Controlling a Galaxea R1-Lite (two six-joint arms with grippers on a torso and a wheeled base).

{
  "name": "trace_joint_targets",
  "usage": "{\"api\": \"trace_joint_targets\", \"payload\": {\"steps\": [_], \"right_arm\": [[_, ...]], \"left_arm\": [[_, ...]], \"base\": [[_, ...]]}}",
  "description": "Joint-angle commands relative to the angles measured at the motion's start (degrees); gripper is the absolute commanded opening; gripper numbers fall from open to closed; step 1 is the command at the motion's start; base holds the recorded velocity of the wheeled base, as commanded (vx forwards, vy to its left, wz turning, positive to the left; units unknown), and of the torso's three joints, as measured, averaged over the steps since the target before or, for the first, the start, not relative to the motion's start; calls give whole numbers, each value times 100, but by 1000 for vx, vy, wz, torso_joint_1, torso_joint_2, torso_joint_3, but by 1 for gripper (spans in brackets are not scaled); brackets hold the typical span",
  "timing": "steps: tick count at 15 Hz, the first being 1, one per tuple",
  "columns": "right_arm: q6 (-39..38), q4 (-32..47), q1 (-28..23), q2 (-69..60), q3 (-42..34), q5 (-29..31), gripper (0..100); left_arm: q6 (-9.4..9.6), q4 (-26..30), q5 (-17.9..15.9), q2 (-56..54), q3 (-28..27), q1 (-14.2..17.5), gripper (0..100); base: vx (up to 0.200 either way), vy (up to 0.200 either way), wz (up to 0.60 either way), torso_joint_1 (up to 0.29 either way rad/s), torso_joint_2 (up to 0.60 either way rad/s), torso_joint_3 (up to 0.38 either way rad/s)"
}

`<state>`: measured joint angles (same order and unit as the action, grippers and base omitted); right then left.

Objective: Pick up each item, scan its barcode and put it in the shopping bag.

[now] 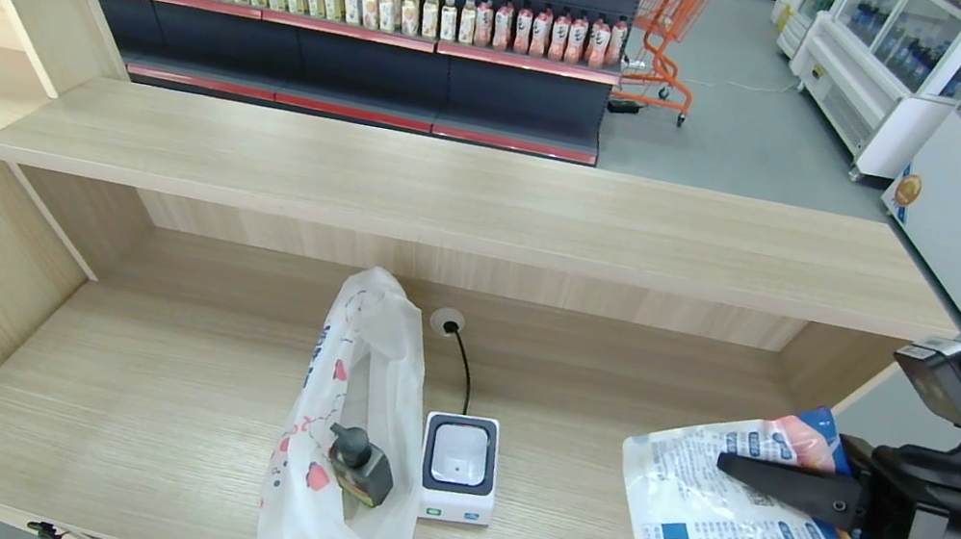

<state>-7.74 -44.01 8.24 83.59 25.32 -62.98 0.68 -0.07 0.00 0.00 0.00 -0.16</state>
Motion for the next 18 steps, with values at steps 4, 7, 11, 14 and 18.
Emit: {"api": "trace_joint_targets", "payload": {"steps": [4,7,11,14,18], "right_arm": [[-729,59,433,-449,26,5,0],[-755,94,600,-449,-53,5,0],[-755,490,714,-563,-45,13,0],[-773,586,723,-546,-71,13,0],[-782,815,784,-590,-71,5,0]], "left_arm": [[2,-1,0,0,0,-2,100],[2,-1,0,0,0,-2,100],[2,-1,0,0,0,-2,100],[2,-1,0,9,0,-2,100],[2,-1,0,9,0,-2,100]], "base": [[0,0,0,0,0,0],[0,0,0,0,0,0],[0,0,0,0,0,0],[0,0,0,0,0,0],[0,0,0,0,0,0]]}}
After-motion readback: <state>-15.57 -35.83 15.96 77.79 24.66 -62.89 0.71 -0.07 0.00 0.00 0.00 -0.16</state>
